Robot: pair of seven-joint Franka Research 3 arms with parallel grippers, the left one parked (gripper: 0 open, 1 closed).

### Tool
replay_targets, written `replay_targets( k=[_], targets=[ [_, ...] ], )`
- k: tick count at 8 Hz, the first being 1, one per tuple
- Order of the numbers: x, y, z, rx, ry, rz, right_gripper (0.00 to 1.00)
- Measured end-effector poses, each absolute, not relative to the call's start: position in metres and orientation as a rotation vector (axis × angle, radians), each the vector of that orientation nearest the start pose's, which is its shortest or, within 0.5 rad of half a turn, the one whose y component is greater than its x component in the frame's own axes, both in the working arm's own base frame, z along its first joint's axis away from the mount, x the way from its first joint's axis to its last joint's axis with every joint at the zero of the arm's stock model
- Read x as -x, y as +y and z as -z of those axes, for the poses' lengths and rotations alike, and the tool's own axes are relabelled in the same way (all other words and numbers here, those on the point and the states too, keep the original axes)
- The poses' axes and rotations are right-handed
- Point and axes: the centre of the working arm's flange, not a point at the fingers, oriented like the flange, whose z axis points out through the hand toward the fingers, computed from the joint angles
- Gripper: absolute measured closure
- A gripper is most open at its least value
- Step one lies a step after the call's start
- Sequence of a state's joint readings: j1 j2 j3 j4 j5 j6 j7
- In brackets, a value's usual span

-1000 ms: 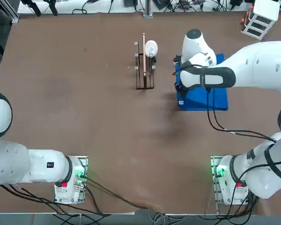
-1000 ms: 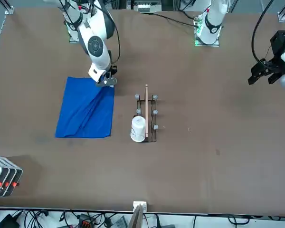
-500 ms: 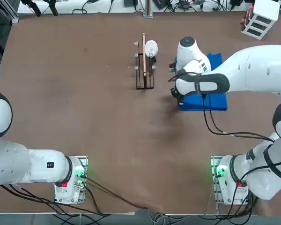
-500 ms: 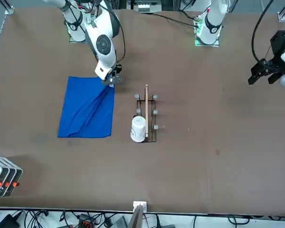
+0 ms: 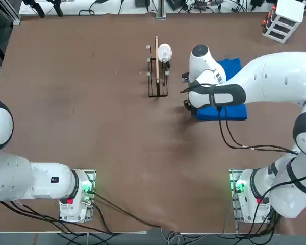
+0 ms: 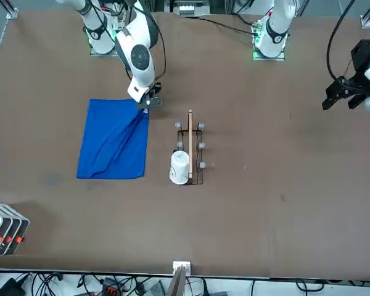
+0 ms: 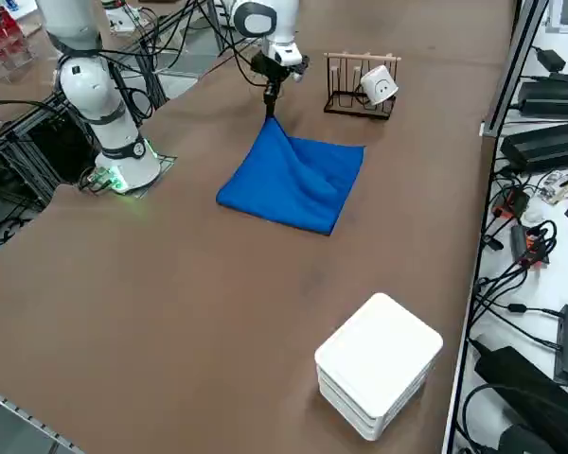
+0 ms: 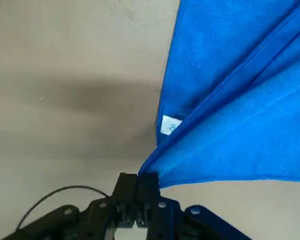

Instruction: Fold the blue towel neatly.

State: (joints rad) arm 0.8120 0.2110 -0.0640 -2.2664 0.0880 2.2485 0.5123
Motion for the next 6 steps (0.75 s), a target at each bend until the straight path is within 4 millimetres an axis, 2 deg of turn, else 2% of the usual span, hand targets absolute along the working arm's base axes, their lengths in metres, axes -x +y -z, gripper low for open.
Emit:
replay_targets(
  k=[1,3,5,6],
  targets=[
    [-0.377,0.351,-0.248,3.207,-0.270,-0.339,0.85],
    [-0.390,0.361,-0.251,3.214,-0.213,-0.329,0.48],
    [-0.408,0.366,-0.272,3.234,-0.090,-0.356,0.08],
    [-0.427,0.362,-0.288,3.231,0.007,-0.339,0.01]
  ],
)
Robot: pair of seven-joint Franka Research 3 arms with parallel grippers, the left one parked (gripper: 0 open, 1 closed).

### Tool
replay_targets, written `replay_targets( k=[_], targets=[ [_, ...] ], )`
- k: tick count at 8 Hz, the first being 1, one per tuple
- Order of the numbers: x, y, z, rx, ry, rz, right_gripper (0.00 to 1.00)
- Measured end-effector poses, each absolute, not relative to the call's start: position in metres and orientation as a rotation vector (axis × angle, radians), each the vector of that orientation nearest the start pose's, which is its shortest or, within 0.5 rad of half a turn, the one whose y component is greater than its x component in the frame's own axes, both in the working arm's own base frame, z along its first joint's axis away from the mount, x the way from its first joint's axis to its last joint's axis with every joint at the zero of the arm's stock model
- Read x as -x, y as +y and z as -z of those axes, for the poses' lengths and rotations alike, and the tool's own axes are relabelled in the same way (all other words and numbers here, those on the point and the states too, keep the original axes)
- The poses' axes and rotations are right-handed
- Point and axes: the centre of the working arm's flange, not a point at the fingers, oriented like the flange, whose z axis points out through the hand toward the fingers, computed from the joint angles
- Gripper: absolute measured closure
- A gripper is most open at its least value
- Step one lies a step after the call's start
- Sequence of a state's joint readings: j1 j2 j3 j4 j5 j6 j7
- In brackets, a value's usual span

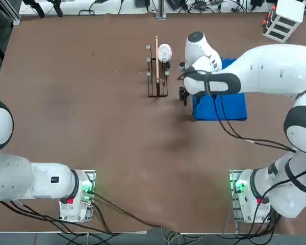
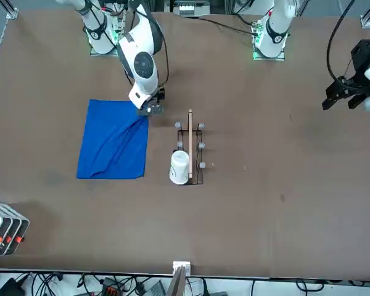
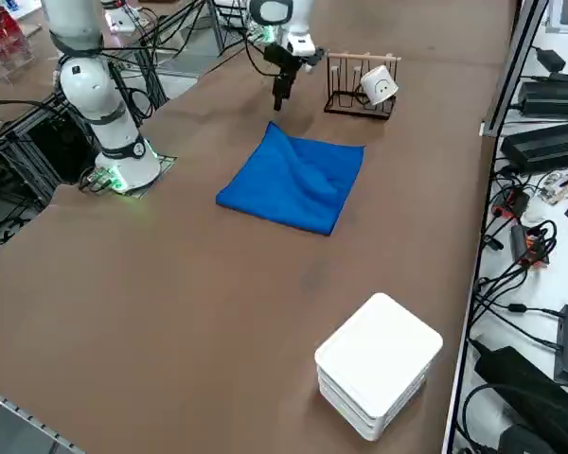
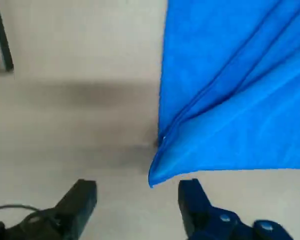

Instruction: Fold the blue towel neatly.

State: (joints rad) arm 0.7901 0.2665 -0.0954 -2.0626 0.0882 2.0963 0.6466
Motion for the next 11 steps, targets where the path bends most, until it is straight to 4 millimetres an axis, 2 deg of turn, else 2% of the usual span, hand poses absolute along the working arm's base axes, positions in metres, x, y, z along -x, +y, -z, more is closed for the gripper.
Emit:
replay_targets(
  k=[1,2,3,4,5,6,8,9,11],
  targets=[
    [-0.451,0.348,-0.302,3.218,0.104,-0.310,0.00],
    [-0.480,0.323,-0.308,3.218,0.161,-0.285,0.06],
    [-0.506,0.296,-0.302,3.237,0.168,-0.280,0.11],
    [-0.524,0.275,-0.287,3.252,0.199,-0.296,0.19],
    [-0.539,0.259,-0.274,3.251,0.262,-0.293,0.23],
    [-0.554,0.245,-0.271,3.233,0.365,-0.254,0.29],
    [-0.576,0.215,-0.273,3.190,0.538,-0.185,0.38],
    [-0.583,0.204,-0.270,3.174,0.587,-0.158,0.49],
    [-0.591,0.196,-0.257,3.154,0.631,-0.110,0.56]
  ],
)
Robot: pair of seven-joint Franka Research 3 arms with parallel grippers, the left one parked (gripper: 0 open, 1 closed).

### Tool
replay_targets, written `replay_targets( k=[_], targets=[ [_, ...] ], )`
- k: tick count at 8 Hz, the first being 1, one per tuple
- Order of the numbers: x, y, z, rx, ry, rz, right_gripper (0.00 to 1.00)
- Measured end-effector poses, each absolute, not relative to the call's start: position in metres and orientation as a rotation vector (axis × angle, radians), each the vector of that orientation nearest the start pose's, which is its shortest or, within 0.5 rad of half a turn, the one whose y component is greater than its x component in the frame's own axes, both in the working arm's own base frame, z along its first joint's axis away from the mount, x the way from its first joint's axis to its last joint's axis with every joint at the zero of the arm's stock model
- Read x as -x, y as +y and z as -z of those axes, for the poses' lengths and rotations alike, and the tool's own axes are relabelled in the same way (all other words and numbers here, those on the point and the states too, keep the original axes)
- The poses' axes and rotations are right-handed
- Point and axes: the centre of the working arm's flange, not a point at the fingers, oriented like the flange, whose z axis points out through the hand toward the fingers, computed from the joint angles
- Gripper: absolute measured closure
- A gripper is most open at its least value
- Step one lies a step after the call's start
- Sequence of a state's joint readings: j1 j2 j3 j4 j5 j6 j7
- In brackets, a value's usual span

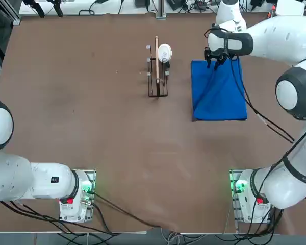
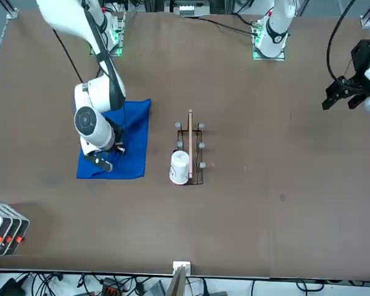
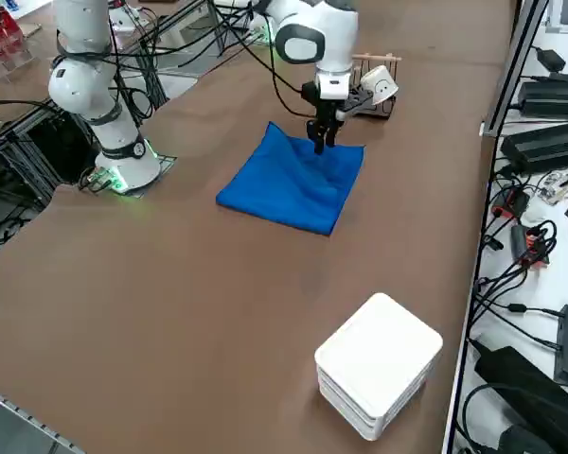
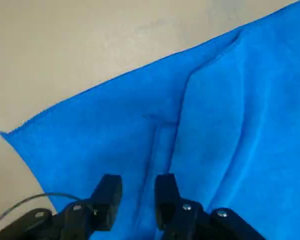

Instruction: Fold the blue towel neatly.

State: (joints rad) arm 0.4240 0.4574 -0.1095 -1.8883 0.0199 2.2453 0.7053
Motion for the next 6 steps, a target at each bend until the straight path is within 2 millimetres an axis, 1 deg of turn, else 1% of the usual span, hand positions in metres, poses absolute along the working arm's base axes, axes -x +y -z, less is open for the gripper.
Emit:
replay_targets(
  k=[3,4,6],
  targets=[
    [-0.598,0.193,-0.229,3.108,0.720,-0.063,0.56],
    [-0.600,0.188,-0.223,3.100,0.742,-0.054,0.56],
    [-0.606,0.172,-0.220,3.082,0.795,-0.049,0.55]
  ],
)
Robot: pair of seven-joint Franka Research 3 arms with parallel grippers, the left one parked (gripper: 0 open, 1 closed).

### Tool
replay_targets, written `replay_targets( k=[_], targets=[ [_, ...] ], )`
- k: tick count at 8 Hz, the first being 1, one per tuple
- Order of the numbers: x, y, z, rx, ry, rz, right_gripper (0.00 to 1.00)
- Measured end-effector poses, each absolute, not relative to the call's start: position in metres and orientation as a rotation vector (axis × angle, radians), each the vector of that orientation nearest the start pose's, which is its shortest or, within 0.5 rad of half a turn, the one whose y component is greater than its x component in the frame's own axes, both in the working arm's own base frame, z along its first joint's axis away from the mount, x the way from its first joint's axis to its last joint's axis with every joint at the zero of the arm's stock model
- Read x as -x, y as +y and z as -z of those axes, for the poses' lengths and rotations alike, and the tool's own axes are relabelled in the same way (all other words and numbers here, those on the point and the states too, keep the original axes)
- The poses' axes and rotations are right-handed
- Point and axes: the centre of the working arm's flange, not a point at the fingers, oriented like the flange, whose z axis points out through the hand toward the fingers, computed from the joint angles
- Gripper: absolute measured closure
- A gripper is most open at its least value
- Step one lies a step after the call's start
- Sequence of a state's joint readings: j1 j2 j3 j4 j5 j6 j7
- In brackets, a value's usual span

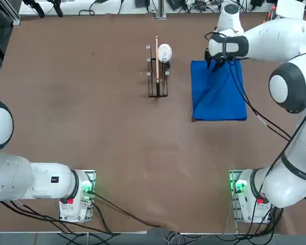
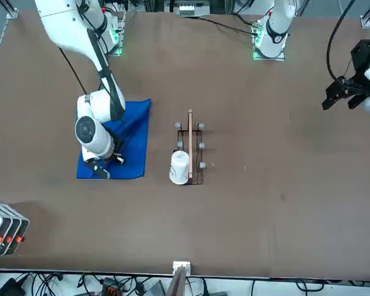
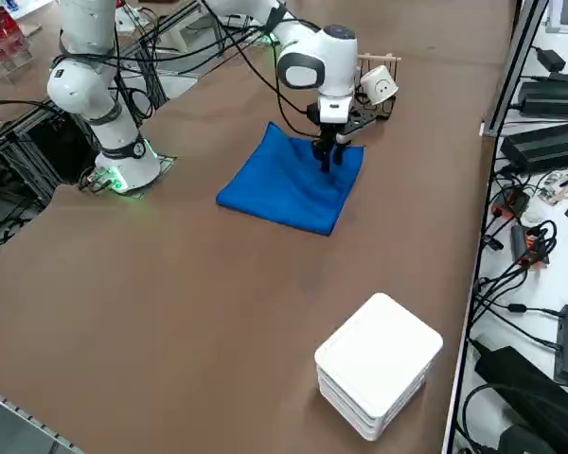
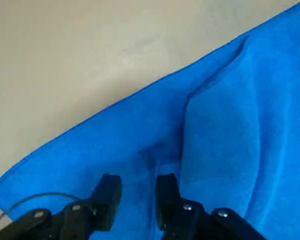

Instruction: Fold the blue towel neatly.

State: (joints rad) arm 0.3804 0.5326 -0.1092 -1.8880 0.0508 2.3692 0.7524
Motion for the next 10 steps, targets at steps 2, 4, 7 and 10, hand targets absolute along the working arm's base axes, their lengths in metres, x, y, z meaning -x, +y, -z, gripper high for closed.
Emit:
replay_targets(
  k=[2,4,7,10],
  targets=[
    [-0.608,0.166,-0.220,3.068,0.841,-0.049,0.54],
    [-0.607,0.171,-0.220,3.059,0.855,-0.046,0.55],
    [-0.608,0.174,-0.209,3.019,0.885,-0.037,0.55],
    [-0.606,0.174,-0.198,3.021,0.894,-0.052,0.55]
  ],
)
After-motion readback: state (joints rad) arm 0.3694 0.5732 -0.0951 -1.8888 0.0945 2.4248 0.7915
